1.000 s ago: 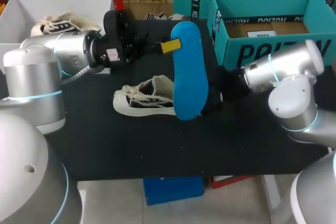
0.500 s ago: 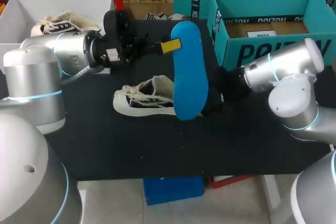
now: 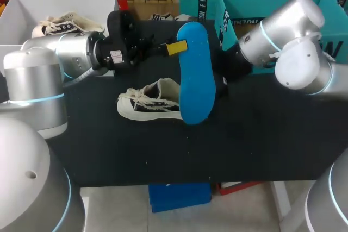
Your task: Take the shoe out of the shoebox, open the shoe tongue, remove and reinsert the insole, then place the shoe into the shoebox
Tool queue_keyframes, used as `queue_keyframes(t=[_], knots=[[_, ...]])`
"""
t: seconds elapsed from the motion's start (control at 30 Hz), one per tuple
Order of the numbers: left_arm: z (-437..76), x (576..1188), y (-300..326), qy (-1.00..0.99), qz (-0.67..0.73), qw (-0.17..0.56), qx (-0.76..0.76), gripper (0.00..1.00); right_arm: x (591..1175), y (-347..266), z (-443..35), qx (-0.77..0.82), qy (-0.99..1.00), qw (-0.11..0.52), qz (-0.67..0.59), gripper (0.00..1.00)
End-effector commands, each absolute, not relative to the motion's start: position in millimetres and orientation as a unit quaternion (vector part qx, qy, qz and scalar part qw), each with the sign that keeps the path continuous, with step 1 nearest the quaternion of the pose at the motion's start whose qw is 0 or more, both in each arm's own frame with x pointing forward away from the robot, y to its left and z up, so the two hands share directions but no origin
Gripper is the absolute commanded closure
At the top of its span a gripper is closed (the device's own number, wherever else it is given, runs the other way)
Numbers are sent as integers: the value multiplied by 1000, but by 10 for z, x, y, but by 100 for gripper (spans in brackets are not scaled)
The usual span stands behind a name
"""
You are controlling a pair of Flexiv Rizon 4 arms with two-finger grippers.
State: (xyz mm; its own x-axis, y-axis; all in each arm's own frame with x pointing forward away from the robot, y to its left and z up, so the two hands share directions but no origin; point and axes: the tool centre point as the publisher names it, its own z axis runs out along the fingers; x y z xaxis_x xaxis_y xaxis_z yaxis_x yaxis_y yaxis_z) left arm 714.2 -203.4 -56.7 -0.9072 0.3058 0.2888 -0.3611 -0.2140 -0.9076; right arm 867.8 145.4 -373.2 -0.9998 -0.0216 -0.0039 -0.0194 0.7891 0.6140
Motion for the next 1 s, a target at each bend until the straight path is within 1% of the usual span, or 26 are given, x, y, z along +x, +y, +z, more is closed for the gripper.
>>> queue_keyframes(t=[0.03, 0.43, 0.6, 1.0], knots=[[-572, 7133, -2043, -590, 779, 213, 24, 100, 8786, 1610, -3666, 22, -985, 17, -171, 0], [-572, 7133, -2043, -590, 779, 213, 24, 100, 8884, 1892, -3611, 26, -997, 22, -66, 0], [-572, 7133, -2043, -590, 779, 213, 24, 100, 8953, 1961, -3659, 29, -999, 29, -28, 0], [-572, 7133, -2043, -590, 779, 213, 24, 100, 9031, 2262, -3696, 41, -998, 46, 14, 0]])
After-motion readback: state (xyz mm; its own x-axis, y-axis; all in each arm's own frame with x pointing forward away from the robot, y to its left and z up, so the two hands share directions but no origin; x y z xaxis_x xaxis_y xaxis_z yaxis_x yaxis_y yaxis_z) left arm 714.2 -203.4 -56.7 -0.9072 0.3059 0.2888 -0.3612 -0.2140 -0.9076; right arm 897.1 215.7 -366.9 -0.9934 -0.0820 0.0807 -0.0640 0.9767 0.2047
